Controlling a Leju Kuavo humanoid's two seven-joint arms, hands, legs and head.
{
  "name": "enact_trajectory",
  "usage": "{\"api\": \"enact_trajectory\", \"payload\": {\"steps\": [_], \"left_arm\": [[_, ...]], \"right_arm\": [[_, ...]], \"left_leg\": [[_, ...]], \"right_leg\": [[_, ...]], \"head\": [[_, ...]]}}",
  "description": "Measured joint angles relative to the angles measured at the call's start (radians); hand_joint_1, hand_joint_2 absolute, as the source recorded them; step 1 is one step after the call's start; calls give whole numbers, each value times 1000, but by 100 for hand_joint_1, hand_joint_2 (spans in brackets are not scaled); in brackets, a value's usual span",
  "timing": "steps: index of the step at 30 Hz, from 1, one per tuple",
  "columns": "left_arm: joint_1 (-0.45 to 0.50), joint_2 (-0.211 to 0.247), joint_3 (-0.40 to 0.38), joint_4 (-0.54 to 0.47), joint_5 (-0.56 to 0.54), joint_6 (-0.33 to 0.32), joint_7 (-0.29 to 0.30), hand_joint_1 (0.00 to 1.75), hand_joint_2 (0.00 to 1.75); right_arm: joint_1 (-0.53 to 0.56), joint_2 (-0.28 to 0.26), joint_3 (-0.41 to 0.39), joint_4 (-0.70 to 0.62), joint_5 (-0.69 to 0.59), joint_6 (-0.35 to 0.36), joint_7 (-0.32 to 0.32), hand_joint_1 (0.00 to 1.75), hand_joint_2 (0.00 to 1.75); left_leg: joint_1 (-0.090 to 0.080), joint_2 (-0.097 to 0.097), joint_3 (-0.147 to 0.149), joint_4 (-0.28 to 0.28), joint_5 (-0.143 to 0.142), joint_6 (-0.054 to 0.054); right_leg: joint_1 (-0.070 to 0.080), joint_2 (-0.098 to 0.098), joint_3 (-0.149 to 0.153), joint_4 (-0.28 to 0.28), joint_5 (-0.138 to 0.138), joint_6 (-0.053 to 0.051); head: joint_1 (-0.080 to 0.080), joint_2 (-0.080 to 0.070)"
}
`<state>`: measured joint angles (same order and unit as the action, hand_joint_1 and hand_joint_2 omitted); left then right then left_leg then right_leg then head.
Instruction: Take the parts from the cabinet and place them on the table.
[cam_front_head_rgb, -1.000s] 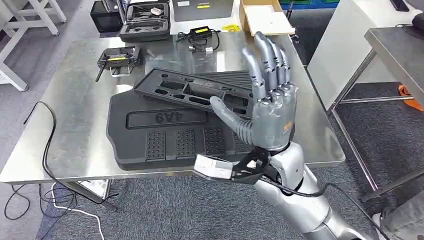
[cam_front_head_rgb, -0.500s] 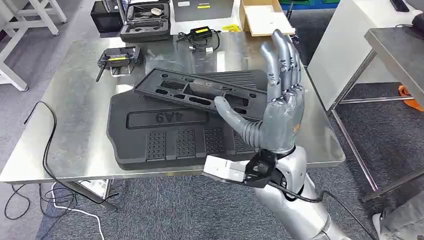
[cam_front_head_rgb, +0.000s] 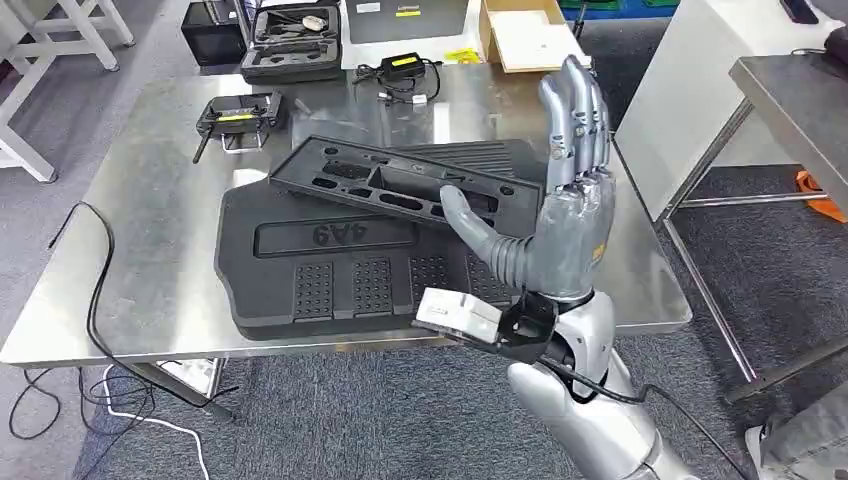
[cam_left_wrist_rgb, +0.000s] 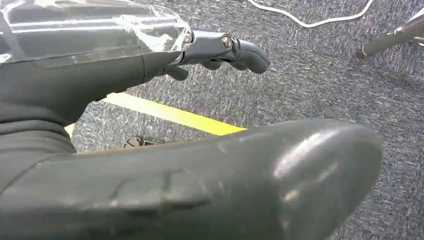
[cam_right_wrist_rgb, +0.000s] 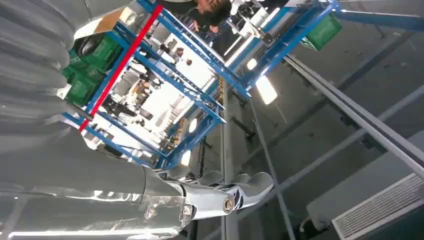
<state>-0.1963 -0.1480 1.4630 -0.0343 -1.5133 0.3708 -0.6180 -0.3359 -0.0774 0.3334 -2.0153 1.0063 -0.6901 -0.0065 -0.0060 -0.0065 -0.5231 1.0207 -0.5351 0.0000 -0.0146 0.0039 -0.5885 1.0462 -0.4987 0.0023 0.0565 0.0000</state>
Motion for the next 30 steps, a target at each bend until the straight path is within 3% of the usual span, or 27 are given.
{"api": "enact_trajectory", "payload": {"steps": [5, 6, 7, 8, 9, 11, 12, 13, 14, 16, 17, 18, 21, 23, 26, 27, 28, 29, 30], "left_arm": [[0, 0, 0, 0, 3, 0, 0, 0, 0], [0, 0, 0, 0, 3, 0, 0, 0, 0], [0, -2, 0, 1, 3, 0, 0, 0, 0], [-1, -2, 0, 1, 3, 0, 0, 0, 0], [-1, -2, 0, 1, 3, 0, 0, 0, 0], [1, -3, 0, 1, 3, 0, 0, 0, 0], [1, -3, 0, 1, 3, 0, 0, 0, 0], [1, -3, 0, 1, 3, 0, 0, 0, 0], [1, -3, 0, 1, 3, 0, 0, 0, 0], [1, -4, 0, 1, 3, 0, 0, 0, 0], [1, -3, 0, 1, 3, 0, 0, 0, 0], [0, -3, 0, 1, 3, 0, 0, 0, 0], [0, -3, 0, 1, 3, 0, 0, 0, 0], [0, -3, 0, 1, 3, 0, 0, 0, 0], [0, -3, 0, 2, 3, 0, 0, 0, 0], [1, -3, 0, 2, 3, 0, 0, 0, 0], [3, -3, 0, 2, 3, 0, 0, 0, 0], [4, -3, 0, 2, 3, 0, 0, 0, 0], [4, -3, 0, 2, 3, 0, 0, 0, 0]], "right_arm": [[0, -1, 0, 2, 0, 0, 7, 0, 175], [0, -2, 0, 2, 0, 0, 8, 0, 175], [1, -2, 0, 2, 0, 0, 8, 0, 175], [-1, -4, 0, 2, 0, 0, 8, 0, 175], [-3, -6, 1, 2, 0, 0, 8, 0, 175], [3, -8, 2, 2, 0, 0, 10, 0, 175], [4, -10, 2, 2, 1, 0, 13, 0, 175], [5, -11, 2, 3, 4, 0, 18, 0, 175], [4, -13, 2, 3, 7, 0, 21, 0, 175], [4, -17, 2, 3, 8, 0, 25, 0, 175], [5, -19, 2, 3, 8, -1, 27, 0, 175], [4, -20, 3, 2, 9, -1, 28, 0, 175], [5, -24, 3, 2, 9, -1, 30, 0, 175], [4, -25, 4, 2, 9, -1, 30, 0, 175], [5, -26, 4, 2, 9, -1, 30, 0, 175], [5, -26, 4, 2, 9, -1, 31, 0, 175], [6, -26, 4, 2, 9, -1, 33, 0, 175], [7, -27, 4, 2, 9, -1, 35, 0, 175], [6, -27, 4, 2, 9, -1, 37, 0, 175]], "left_leg": [[-4, 0, -4, 6, -1, 8], [-2, 0, -2, -3, 4, 15], [15, 4, 11, -28, 17, 21], [15, 6, 16, -38, 22, 26], [17, 8, 17, -41, 25, 31], [17, 9, 16, -40, 27, 30], [18, 9, 16, -40, 27, 30], [19, 9, 16, -39, 26, 28], [22, 9, 17, -37, 23, 24], [32, 6, 19, -23, 10, 9], [34, 6, 15, -16, 2, -2], [30, 6, 8, -7, -3, -10], [27, 4, 9, -4, -2, -18], [29, 4, 8, 20, -28, -30], [27, 5, -82, 223, -144, -33], [26, 5, -113, 291, -164, -31], [25, 5, -124, 314, -156, -28], [22, 5, -110, 286, -124, -21], [19, 5, -80, 222, -80, -13]], "right_leg": [[-3, 0, 1, -5, 5, 11], [-2, 0, 5, -12, 9, 17], [2, 1, 7, -10, 3, 18], [4, 0, 2, 8, -11, 21], [3, 1, -23, 58, -44, 24], [-3, 0, -96, 212, -116, 33], [-6, 0, -122, 264, -126, 38], [-10, 0, -129, 272, -109, 42], [-13, 0, -115, 235, -72, 44], [-21, -3, -38, 62, 32, 53], [-19, -5, -13, 13, 19, 60], [-9, 0, -10, 13, 21, 46], [-9, 1, -17, 13, 7, 22], [-13, -1, -16, 5, 11, 5], [-8, -6, -21, 5, 13, -6], [-4, -6, -23, 5, 14, -8], [-1, -6, -24, 5, 15, -10], [1, -6, -24, 5, 16, -11], [3, -5, -24, 6, 16, -11]], "head": [[0, 0], [-1, 0], [0, 0], [3, 0], [9, 0], [13, 0], [13, 0], [13, 0], [13, 0], [15, 0], [16, 0], [22, 0], [8, 0], [5, 0], [-9, 0], [-9, 0], [-10, 0], [-10, 0], [-10, 0]]}}
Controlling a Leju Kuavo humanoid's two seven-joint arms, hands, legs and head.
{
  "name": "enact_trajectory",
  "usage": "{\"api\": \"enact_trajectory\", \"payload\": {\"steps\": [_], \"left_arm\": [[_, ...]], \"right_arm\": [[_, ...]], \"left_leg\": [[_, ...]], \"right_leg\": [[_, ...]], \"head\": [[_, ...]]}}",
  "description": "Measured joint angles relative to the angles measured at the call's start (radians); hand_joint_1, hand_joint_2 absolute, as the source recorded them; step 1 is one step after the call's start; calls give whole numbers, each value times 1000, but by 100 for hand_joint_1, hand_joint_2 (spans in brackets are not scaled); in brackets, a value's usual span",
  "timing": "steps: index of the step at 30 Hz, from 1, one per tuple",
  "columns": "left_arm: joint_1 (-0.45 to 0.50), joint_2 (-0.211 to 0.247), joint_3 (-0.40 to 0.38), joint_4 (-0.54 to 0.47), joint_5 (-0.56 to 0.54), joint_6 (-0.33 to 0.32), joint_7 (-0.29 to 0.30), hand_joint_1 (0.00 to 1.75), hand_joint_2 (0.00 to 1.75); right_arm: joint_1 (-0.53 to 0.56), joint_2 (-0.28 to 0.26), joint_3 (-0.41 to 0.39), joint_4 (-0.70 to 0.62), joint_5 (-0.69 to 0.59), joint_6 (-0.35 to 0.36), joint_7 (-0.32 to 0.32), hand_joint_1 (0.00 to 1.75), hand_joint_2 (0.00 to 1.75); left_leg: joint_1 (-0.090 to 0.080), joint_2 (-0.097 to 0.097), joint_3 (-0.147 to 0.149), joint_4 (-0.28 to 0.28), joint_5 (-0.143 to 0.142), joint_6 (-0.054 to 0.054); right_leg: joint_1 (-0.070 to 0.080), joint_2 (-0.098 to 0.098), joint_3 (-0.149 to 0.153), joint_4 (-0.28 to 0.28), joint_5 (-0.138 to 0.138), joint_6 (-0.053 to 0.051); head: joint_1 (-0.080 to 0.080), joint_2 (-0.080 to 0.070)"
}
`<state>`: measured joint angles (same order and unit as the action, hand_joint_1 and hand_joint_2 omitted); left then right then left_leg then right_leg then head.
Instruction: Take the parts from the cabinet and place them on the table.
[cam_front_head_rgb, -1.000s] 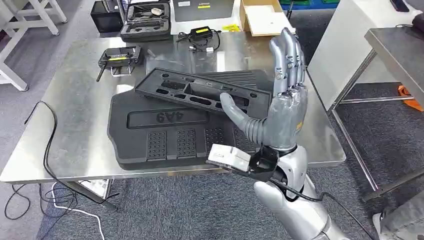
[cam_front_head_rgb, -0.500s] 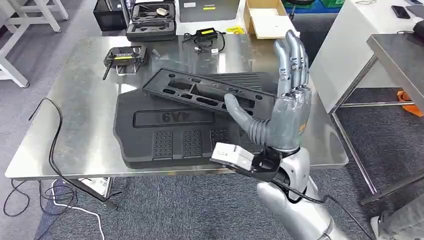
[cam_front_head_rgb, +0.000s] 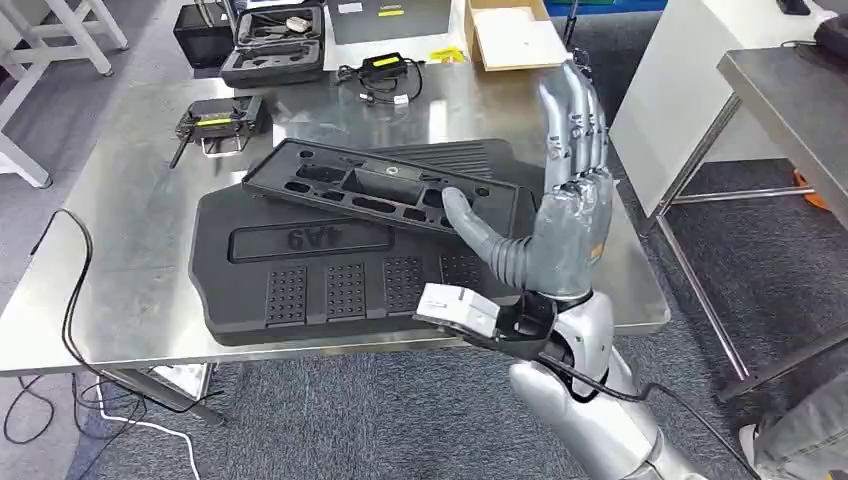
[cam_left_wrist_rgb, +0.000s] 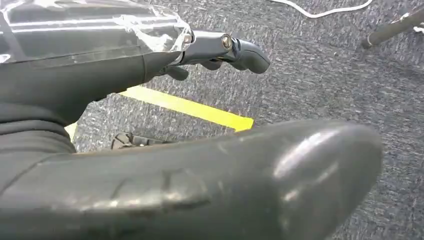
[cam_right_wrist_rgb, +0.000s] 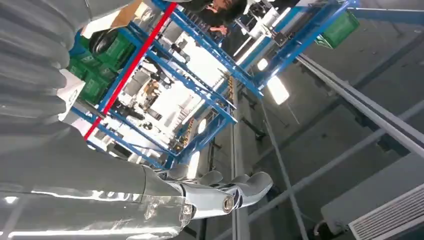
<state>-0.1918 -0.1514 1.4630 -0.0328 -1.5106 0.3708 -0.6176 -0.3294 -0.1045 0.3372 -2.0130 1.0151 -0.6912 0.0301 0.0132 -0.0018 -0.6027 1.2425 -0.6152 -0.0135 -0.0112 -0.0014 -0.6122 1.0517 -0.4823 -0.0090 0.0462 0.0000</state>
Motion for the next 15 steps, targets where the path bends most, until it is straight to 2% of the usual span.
{"api": "enact_trajectory", "payload": {"steps": [1, 2, 3, 4, 6, 7, 8, 9, 11, 12, 13, 14, 15], "left_arm": [[-1, 0, 0, 0, 0, 0, 0, 0, 0], [-1, 0, 0, 0, 0, 0, 0, 0, 0], [0, 0, 0, 0, 0, 0, 0, 0, 0], [0, 0, 0, 0, 0, 0, 0, 0, 0], [1, 0, 0, 0, 1, 0, 0, 0, 0], [1, 0, 0, 0, 3, 0, 0, 0, 0], [1, -1, 0, 1, 3, 0, 0, 0, 0], [0, -1, 0, 1, 3, 0, -1, 0, 0], [1, -1, 0, 1, 4, 0, -1, 0, 0], [1, -1, 0, 1, 4, 0, -1, 0, 0], [2, -1, 0, 1, 5, 0, -1, 0, 0], [2, -1, 0, 1, 5, 0, -1, 0, 0], [2, -1, 0, 1, 5, 0, -1, 0, 0]], "right_arm": [[0, 0, 0, 0, 1, 0, 1, 0, 175], [0, -1, 0, 0, 2, 0, 2, 0, 175], [-1, -2, 0, 0, 3, 0, 2, 0, 175], [0, -3, 0, 0, 4, 0, 2, 0, 175], [1, -3, 0, 0, 6, 0, 2, 0, 175], [2, -4, 0, 0, 6, 0, 2, 0, 175], [5, -7, 0, -2, 7, 0, 1, 0, 175], [5, -8, 0, -3, 9, 0, -1, 0, 175], [8, -8, 0, -3, 12, 0, -4, 0, 175], [13, -8, 0, -3, 13, 0, -5, 0, 175], [17, -8, 0, -3, 13, 0, -5, 0, 175], [21, -8, 0, -3, 13, 0, -6, 0, 175], [21, -10, 0, -3, 14, 0, -7, 0, 175]], "left_leg": [[-4, 0, 42, -88, 46, 8], [-9, -1, 82, -178, 78, 18], [-14, -2, 96, -207, 67, 21], [-18, -2, 90, -212, 77, 17], [-22, -2, 85, -217, 78, 19], [-17, -1, 85, -227, 85, 26], [-8, 7, 85, -236, 96, 32], [-9, 5, 80, -238, 102, 39], [-10, 9, 67, -237, 109, 46], [-10, 10, 61, -236, 113, 47], [-10, 10, 55, -235, 116, 46], [-10, 10, 50, -233, 118, 45], [-10, 10, 46, -230, 119, 43]], "right_leg": [[2, 1, 1, 0, 0, 0], [2, 0, 2, 0, 1, 1], [6, 0, -3, 1, 4, 6], [2, 0, -5, 1, 9, 10], [-1, -1, -6, -3, 18, 21], [2, 1, -5, -4, 20, 25], [-3, 1, -7, 6, 7, 27], [-1, 1, -18, 33, -29, 33], [-3, 1, -72, 175, -123, 40], [-3, 1, -97, 250, -155, 44], [-3, 1, -105, 288, -163, 47], [-4, 1, -91, 278, -144, 48], [-5, 1, -54, 227, -111, 47]], "head": [[0, 0], [-1, 0], [1, 0], [-1, 0], [-1, 0], [-2, 0], [-2, 0], [3, 0], [14, 0], [14, 0], [15, 0], [17, 0], [19, 0]]}}
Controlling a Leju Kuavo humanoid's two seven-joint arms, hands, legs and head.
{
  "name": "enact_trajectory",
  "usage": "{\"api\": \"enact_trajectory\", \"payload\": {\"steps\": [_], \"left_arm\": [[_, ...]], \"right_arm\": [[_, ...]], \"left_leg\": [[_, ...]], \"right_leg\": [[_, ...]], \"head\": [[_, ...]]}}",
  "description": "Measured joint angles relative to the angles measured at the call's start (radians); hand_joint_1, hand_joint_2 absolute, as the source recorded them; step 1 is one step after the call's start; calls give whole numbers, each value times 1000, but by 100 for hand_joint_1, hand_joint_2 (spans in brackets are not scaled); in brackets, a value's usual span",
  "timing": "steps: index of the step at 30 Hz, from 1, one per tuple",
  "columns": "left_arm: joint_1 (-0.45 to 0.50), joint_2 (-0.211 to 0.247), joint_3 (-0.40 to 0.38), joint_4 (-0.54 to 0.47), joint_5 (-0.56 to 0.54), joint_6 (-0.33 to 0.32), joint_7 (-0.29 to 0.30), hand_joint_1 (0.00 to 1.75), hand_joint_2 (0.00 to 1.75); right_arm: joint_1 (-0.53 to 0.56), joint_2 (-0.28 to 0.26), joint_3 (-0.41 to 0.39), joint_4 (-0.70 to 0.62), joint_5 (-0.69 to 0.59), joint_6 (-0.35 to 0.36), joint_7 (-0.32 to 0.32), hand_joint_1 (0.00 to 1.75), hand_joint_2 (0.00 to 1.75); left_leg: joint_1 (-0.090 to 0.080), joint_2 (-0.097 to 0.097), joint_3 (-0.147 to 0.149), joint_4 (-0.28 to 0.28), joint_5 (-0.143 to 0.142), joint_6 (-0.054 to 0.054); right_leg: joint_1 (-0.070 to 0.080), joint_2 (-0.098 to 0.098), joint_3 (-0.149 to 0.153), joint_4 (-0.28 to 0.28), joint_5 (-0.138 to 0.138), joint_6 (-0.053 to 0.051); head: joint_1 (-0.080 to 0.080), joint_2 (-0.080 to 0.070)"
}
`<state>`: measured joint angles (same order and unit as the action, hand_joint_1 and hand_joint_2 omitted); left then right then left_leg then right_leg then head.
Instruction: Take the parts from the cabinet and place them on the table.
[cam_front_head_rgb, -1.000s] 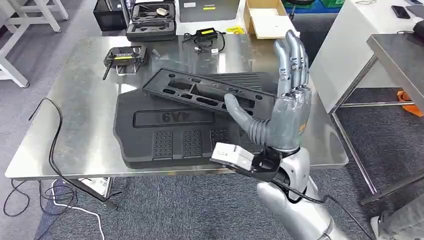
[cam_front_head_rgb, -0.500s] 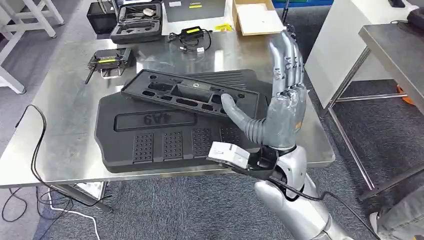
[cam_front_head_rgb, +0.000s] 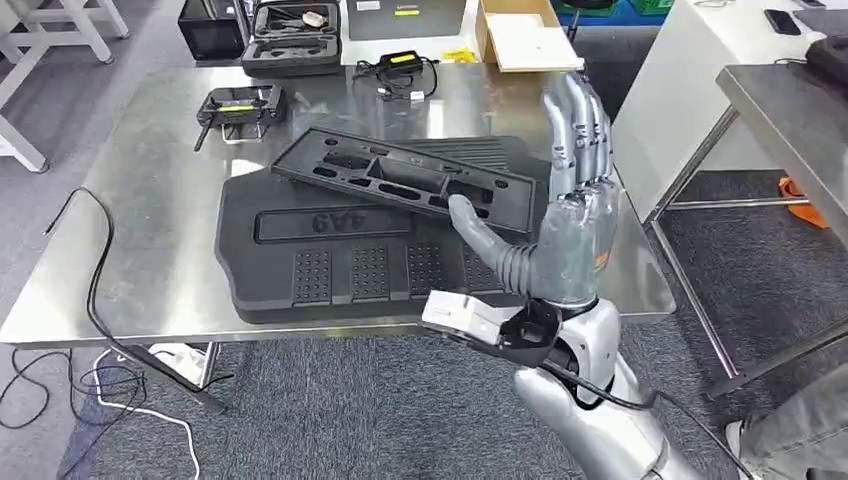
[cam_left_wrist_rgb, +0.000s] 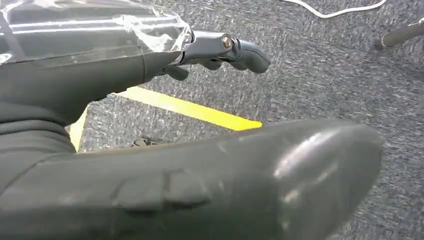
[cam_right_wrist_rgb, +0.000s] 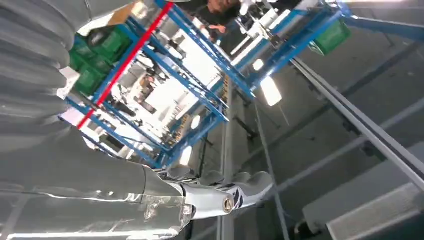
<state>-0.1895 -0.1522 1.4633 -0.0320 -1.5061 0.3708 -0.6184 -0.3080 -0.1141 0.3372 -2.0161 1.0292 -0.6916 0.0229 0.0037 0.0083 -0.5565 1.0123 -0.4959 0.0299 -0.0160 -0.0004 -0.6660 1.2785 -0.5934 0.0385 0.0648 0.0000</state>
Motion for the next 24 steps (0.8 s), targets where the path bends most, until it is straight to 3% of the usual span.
{"api": "enact_trajectory", "payload": {"steps": [2, 3, 6, 8, 9, 10, 12, 13, 14, 15, 17, 18, 22, 23, 24], "left_arm": [[-1, 0, 0, 1, 0, 0, -1, 0, 0], [-1, 0, 0, 1, 0, 0, -2, 0, 0], [-1, 0, 0, 4, 0, 0, -3, 0, 0], [-1, 0, 0, 4, 0, 1, -3, 0, 0], [-1, 0, 0, 5, 0, 1, -3, 0, 0], [-1, 0, 0, 5, 0, 1, -3, 0, 0], [0, 0, 0, 5, 0, 3, -3, 0, 0], [0, 0, 0, 5, 0, 3, -3, 0, 0], [0, 0, 0, 5, 1, 3, -3, 0, 0], [0, 0, 0, 5, 1, 3, -3, 0, 0], [-1, 0, 0, 5, 2, 3, -3, 0, 0], [-1, 0, 0, 5, 2, 3, -3, 0, 0], [0, 0, 0, 5, 5, 4, -3, 0, 0], [0, 0, 0, 6, 5, 4, -3, 0, 0], [-2, 0, 0, 6, 5, 4, -4, 0, 0]], "right_arm": [[0, -2, 0, -4, 0, 0, -2, 0, 175], [-1, -2, 0, -7, 0, 0, -3, 0, 175], [3, -3, 0, -14, 1, 0, -10, 0, 175], [14, -4, -2, -17, 0, 0, -16, 0, 175], [17, -4, -2, -20, -2, 0, -21, 0, 175], [18, -4, -2, -24, -4, 0, -25, 0, 175], [30, -4, -5, -25, -12, 0, -37, 0, 175], [37, -4, -6, -25, -16, 0, -41, 0, 175], [41, -4, -7, -25, -17, 0, -44, 0, 175], [42, -4, -7, -25, -17, 0, -46, 0, 175], [43, -4, -8, -29, -18, 0, -51, 0, 175], [43, -3, -8, -31, -19, 0, -51, 0, 175], [44, -3, -9, -35, -18, 0, -54, 0, 175], [45, -3, -11, -38, -17, 0, -54, 0, 175], [46, -3, -15, -40, -16, 0, -54, 0, 175]], "left_leg": [[1, 0, -5, 8, 0, -3], [-4, 0, -12, 13, -1, -8], [-4, -1, -19, 19, 9, -25], [-5, -3, -25, 29, 0, -35], [-5, -4, -33, 55, -30, -42], [-2, -4, -55, 117, -78, -46], [2, -4, -108, 271, -158, -54], [3, -4, -120, 316, -169, -56], [4, -4, -110, 312, -156, -56], [5, -4, -81, 270, -126, -54], [5, -4, 18, 97, -48, -47], [5, -5, 49, 23, -53, -41], [-5, -7, 41, 12, -37, -29], [4, -3, 37, 0, -26, -16], [4, 0, 32, -1, -17, -8]], "right_leg": [[0, -1, 102, -170, 69, -4], [2, 0, 132, -229, 60, -10], [9, 2, 128, -245, 61, -18], [-2, -2, 126, -257, 74, -38], [-1, -3, 121, -258, 79, -45], [-1, -3, 115, -257, 83, -51], [1, -6, 105, -256, 89, -55], [2, -7, 99, -254, 92, -55], [2, -7, 94, -251, 94, -54], [1, -7, 90, -248, 96, -53], [1, -7, 85, -240, 97, -50], [2, -7, 81, -238, 98, -48], [3, -6, 73, -240, 118, -18], [4, -4, 70, -236, 112, -14], [1, -3, 62, -215, 82, -10]], "head": [[3, 0], [5, 0], [2, 0], [3, 0], [-4, 0], [-13, 0], [-15, 0], [-16, 0], [-16, 0], [-16, 0], [-18, 0], [-18, 0], [-17, 0], [-18, 0], [-18, 0]]}}
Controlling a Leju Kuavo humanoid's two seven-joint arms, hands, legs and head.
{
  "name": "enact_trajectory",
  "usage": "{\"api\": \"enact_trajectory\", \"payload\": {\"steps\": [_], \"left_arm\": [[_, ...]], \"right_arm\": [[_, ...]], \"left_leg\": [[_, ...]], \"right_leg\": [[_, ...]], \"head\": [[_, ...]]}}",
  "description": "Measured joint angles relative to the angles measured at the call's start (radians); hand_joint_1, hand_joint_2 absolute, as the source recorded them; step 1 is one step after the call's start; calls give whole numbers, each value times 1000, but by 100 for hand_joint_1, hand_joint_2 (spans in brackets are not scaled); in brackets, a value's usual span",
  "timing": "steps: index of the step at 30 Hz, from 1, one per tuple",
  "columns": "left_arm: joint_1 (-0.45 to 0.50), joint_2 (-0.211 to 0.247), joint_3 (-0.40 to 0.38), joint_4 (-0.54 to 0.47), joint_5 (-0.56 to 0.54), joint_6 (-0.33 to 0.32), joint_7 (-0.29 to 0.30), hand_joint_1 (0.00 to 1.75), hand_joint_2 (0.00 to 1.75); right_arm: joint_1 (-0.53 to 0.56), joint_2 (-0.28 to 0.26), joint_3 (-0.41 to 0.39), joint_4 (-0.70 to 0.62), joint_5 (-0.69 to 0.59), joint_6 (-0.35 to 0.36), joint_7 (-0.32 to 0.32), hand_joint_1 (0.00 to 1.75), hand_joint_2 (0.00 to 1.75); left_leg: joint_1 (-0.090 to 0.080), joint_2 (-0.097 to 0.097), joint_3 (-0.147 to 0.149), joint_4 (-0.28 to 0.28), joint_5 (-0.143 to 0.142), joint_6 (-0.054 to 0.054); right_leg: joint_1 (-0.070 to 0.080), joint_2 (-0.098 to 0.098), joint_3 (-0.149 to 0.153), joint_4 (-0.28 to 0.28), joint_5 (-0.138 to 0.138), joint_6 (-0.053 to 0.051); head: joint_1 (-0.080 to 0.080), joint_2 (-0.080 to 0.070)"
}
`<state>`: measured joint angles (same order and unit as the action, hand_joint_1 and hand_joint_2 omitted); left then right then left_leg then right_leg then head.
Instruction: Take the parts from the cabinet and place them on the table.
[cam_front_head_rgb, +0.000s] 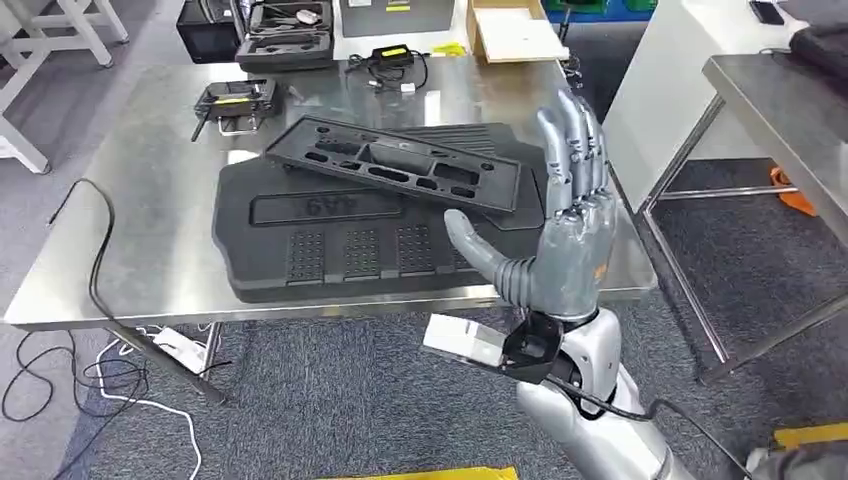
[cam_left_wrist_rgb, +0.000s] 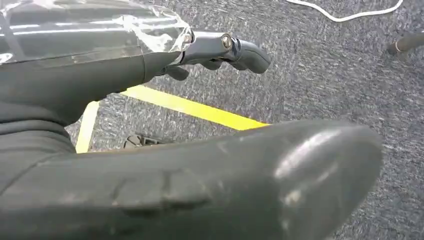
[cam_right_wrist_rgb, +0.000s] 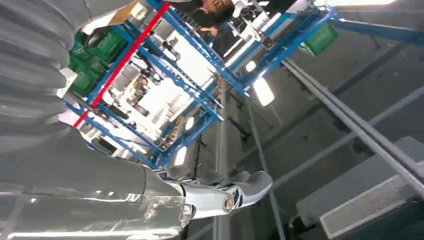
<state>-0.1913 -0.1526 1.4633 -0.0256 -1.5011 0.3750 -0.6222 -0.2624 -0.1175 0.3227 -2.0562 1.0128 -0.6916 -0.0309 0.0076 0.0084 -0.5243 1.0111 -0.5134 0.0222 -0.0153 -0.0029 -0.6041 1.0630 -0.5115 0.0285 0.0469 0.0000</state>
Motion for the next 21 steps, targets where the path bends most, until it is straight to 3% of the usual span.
{"api": "enact_trajectory", "payload": {"steps": [1, 3, 4, 5, 6, 8, 9, 10, 12, 13, 14, 15, 16, 18, 19, 20, 21], "left_arm": [[0, 0, 0, 0, 0, 1, 0, 0, 0], [1, 0, 0, 0, -2, 1, 0, 0, 0], [1, 0, 0, 0, -3, 2, 0, 0, 0], [2, 0, 0, 0, -3, 2, 0, 0, 0], [2, 0, 0, 0, -3, 2, 0, 0, 0], [2, 0, 0, 0, -3, 2, 0, 0, 0], [2, 0, 0, 0, -3, 2, 0, 0, 0], [2, 0, 0, 0, -3, 2, 0, 0, 0], [2, 0, 0, 0, -5, 2, 0, 0, 0], [2, -1, 0, 0, -6, 2, 0, 0, 0], [3, -1, 0, 0, -6, 2, 0, 0, 0], [2, 0, 0, 0, -8, 2, 0, 0, 0], [2, 0, 0, 0, -9, 2, 0, 0, 0], [2, 0, 0, 0, -11, 2, 0, 0, 0], [2, 0, 0, 0, -14, 2, 0, 0, 0], [3, 0, 0, 0, -16, 2, 0, 0, 0], [3, 0, 0, 0, -16, 2, 0, 0, 0]], "right_arm": [[0, 0, -2, -1, 1, 0, 0, 0, 175], [5, 0, -4, -4, 1, 0, 2, 0, 175], [9, 0, -7, -5, 2, 0, 3, 0, 175], [14, 0, -10, -7, 2, 0, 3, 0, 175], [15, 0, -11, -8, 3, 0, 3, 0, 175], [15, 0, -13, -11, 5, 0, 3, 0, 175], [15, 0, -14, -15, 5, 0, 4, 0, 175], [16, 0, -17, -18, 6, 0, 5, 0, 175], [19, 0, -19, -24, 9, 0, 8, 0, 175], [20, 0, -20, -24, 11, 0, 10, 0, 175], [20, 0, -21, -24, 13, 0, 13, 0, 175], [20, 0, -22, -26, 17, 0, 16, 0, 175], [20, 0, -22, -29, 18, 0, 19, 0, 175], [24, 0, -23, -32, 20, 0, 24, 0, 175], [26, 0, -23, -32, 21, 0, 26, 0, 175], [29, 0, -23, -32, 21, 0, 28, 0, 175], [31, 0, -24, -32, 21, 0, 28, 0, 175]], "left_leg": [[0, 0, -9, 0, 6, 8], [-3, 2, -29, 1, 18, 14], [-4, 2, -39, 2, 25, 14], [-4, 2, -48, 4, 31, 13], [-4, 2, -56, 7, 35, 12], [-4, 2, -65, 13, 40, 7], [-4, 2, -68, 17, 41, 4], [-9, 1, -75, 22, 45, -2], [-7, 1, -77, 21, 56, -16], [-6, 1, -78, 18, 62, -22], [-12, 0, -81, 19, 66, -29], [-7, -5, -87, 39, 38, -35], [-5, -4, -105, 79, -8, -41], [1, -5, -154, 228, -110, -52], [2, -4, -171, 295, -137, -56], [2, -4, -172, 323, -136, -57], [3, -4, -151, 307, -114, -57]], "right_leg": [[0, 1, -20, 49, -46, 3], [-1, 1, -74, 201, -137, 11], [0, 1, -90, 261, -158, 14], [0, 1, -85, 276, -150, 14], [0, 1, -56, 241, -121, 13], [0, 0, 55, 65, -47, 6], [0, 0, 105, -23, -36, 1], [6, 2, 117, -51, -48, -2], [10, 3, 105, -51, -37, -5], [11, 3, 102, -48, -33, -12], [3, 2, 98, -58, -22, -23], [0, -4, 93, -60, -12, -31], [-1, -3, 83, -60, -6, -40], [1, -5, 59, -57, 8, -46], [1, -5, 47, -54, 15, -45], [1, -5, 36, -51, 21, -44], [1, -5, 27, -49, 26, -42]], "head": [[9, 0], [14, 0], [14, 0], [16, 0], [17, 0], [20, 0], [22, 0], [22, 0], [21, 0], [20, 0], [21, 0], [19, 0], [11, 0], [3, 0], [3, 0], [2, 0], [2, 0]]}}
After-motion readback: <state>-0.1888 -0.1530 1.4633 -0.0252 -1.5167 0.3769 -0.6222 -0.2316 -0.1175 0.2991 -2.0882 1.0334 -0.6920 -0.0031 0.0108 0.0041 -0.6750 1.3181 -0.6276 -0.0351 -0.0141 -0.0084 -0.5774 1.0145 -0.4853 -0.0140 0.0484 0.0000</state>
